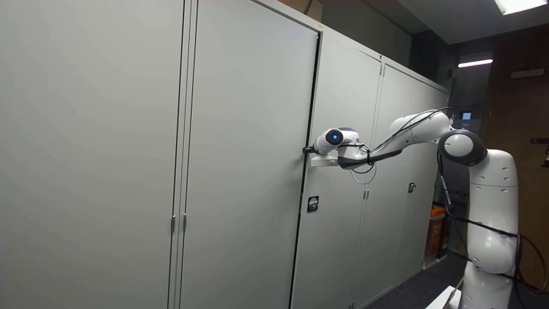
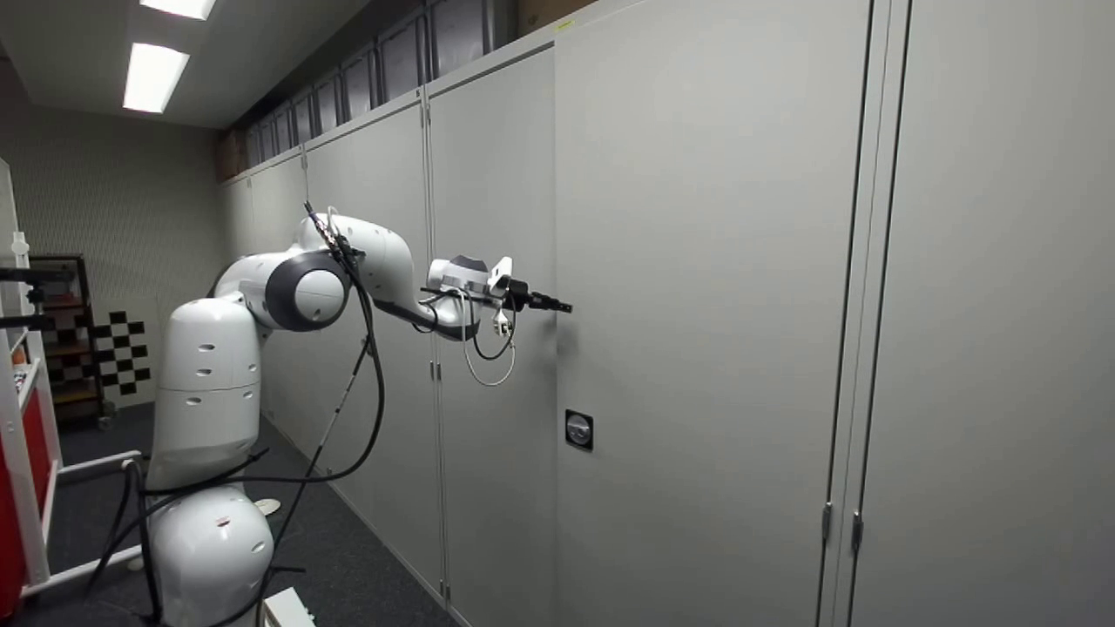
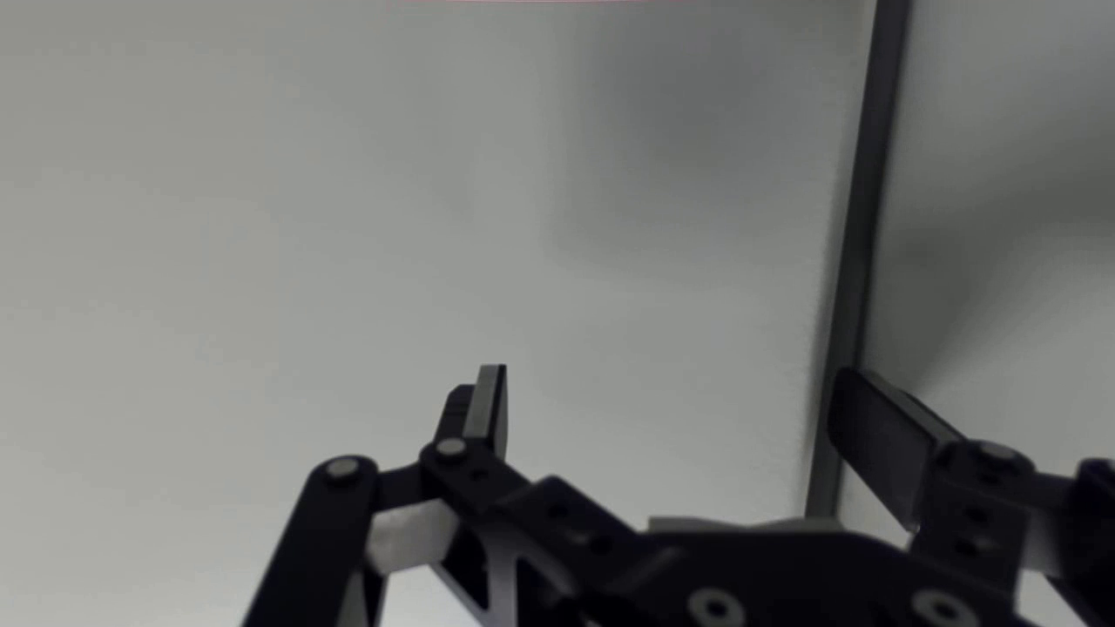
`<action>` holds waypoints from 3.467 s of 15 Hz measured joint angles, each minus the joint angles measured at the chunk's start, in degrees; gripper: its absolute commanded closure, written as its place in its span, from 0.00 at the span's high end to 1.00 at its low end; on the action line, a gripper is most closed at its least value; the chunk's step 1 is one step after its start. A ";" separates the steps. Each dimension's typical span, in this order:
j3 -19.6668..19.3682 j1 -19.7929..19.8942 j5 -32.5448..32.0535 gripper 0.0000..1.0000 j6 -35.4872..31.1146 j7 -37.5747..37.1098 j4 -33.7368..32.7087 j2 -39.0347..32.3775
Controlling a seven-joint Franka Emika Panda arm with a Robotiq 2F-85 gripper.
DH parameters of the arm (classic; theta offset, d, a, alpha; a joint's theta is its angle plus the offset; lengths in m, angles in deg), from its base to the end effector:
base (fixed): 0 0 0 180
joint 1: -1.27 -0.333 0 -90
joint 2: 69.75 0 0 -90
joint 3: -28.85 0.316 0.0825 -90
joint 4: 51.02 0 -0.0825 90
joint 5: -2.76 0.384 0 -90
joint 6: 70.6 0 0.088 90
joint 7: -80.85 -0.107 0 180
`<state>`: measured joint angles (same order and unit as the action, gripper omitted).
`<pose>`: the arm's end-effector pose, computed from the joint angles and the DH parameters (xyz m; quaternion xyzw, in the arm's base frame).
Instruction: Open the locker on the right
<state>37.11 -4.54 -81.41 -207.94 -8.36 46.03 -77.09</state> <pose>0.6318 0.1448 0.5859 0.7763 -0.1668 0.5789 0.1856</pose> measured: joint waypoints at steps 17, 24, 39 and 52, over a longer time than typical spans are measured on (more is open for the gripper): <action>-0.42 -1.28 1.40 1.00 5.40 0.02 -0.75 -0.74; -0.28 -3.04 3.68 1.00 11.62 0.02 -0.74 -0.47; 0.01 -3.40 7.63 1.00 16.92 0.02 4.31 4.41; 2.13 -4.11 9.39 1.00 22.37 0.02 12.02 11.75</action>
<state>39.25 -8.65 -72.02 -185.57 -8.34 58.05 -65.34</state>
